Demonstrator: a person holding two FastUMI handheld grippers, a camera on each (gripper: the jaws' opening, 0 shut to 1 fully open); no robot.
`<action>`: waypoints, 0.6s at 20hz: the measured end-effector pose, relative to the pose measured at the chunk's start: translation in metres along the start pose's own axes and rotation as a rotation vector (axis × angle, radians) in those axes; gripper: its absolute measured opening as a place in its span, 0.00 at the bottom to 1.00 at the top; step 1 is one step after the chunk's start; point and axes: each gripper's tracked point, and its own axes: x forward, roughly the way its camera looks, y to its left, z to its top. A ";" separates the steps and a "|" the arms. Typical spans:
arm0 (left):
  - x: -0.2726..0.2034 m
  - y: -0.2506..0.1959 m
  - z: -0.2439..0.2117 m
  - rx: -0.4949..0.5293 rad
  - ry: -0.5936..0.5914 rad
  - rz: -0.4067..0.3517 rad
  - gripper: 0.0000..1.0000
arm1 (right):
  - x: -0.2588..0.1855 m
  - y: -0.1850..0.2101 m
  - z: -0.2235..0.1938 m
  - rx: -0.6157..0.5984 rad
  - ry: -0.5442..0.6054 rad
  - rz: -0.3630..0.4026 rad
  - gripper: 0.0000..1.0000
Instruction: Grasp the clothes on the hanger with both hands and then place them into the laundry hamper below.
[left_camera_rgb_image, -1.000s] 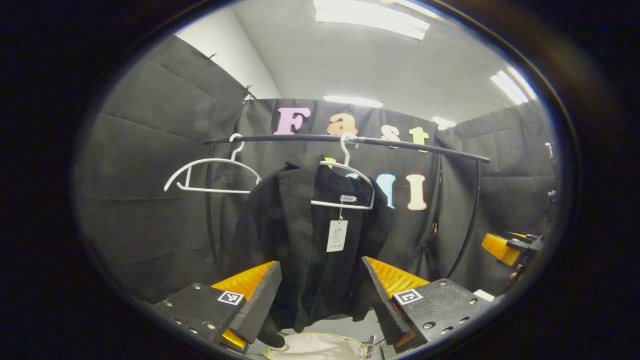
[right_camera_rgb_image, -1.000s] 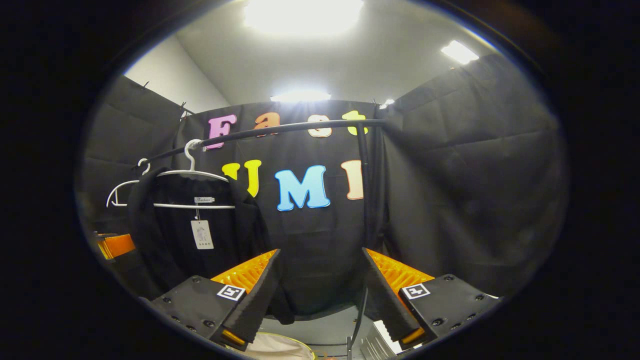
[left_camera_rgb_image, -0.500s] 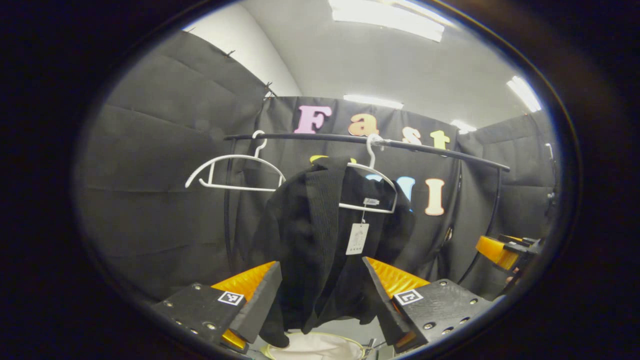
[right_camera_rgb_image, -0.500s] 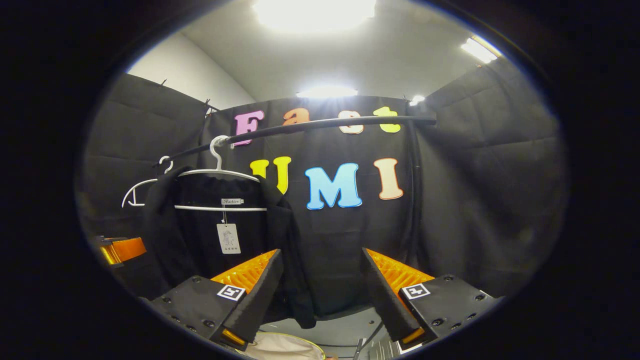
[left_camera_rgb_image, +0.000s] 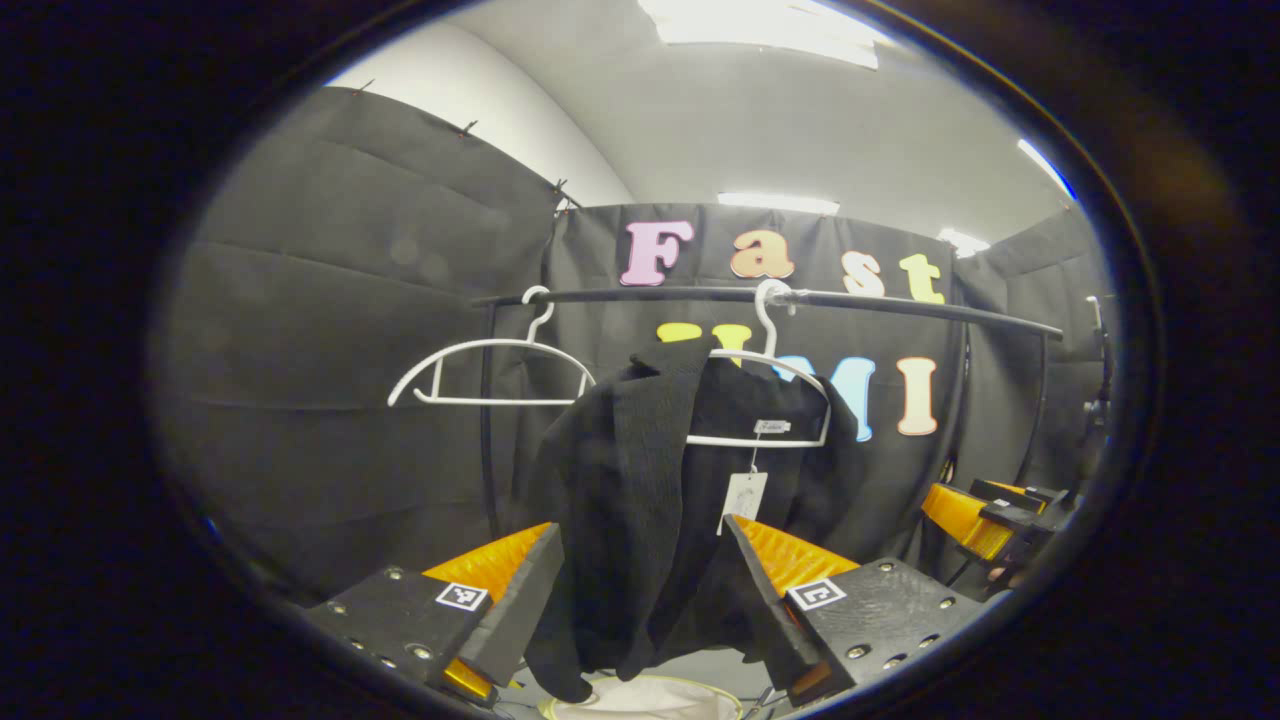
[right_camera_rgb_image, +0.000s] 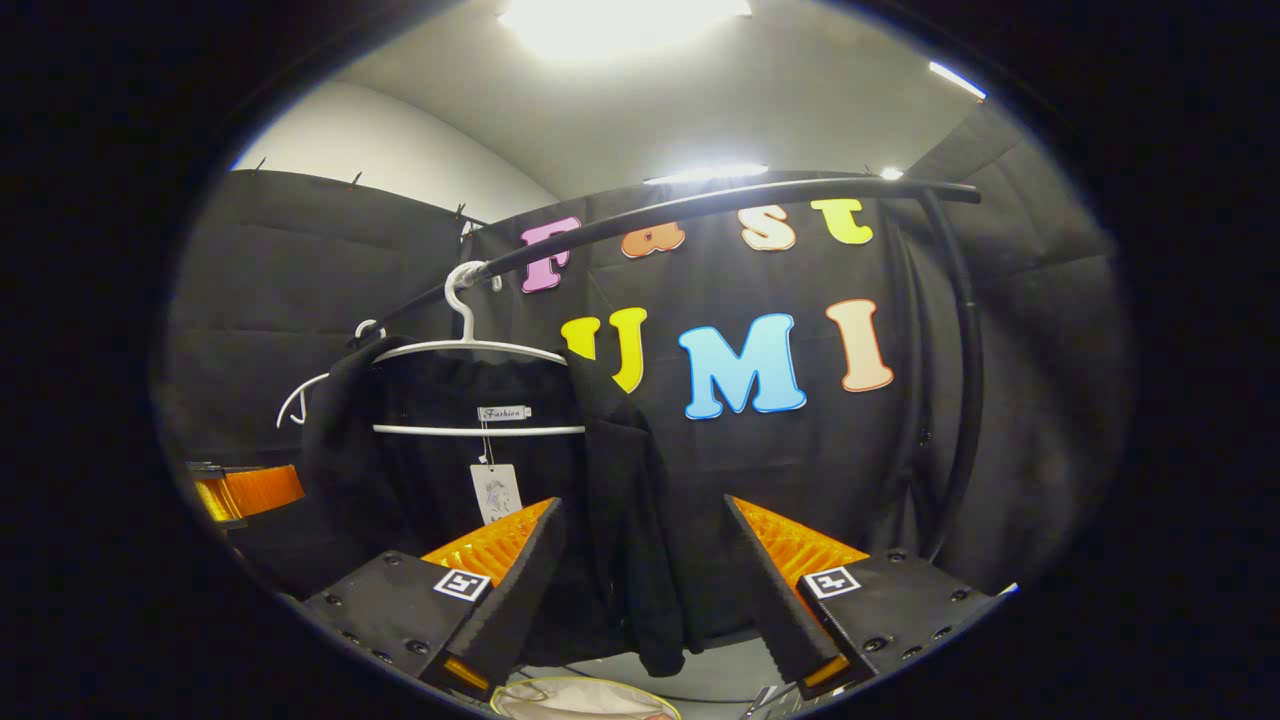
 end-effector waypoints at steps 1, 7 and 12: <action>0.002 -0.001 0.004 0.001 -0.007 0.014 0.91 | 0.008 0.001 0.001 0.007 0.001 0.020 0.98; 0.022 -0.013 0.013 0.012 -0.041 0.094 0.91 | 0.061 0.003 -0.002 0.090 0.017 0.126 0.98; 0.042 -0.015 0.012 0.050 -0.052 0.180 0.92 | 0.102 0.010 -0.001 0.104 -0.013 0.177 0.98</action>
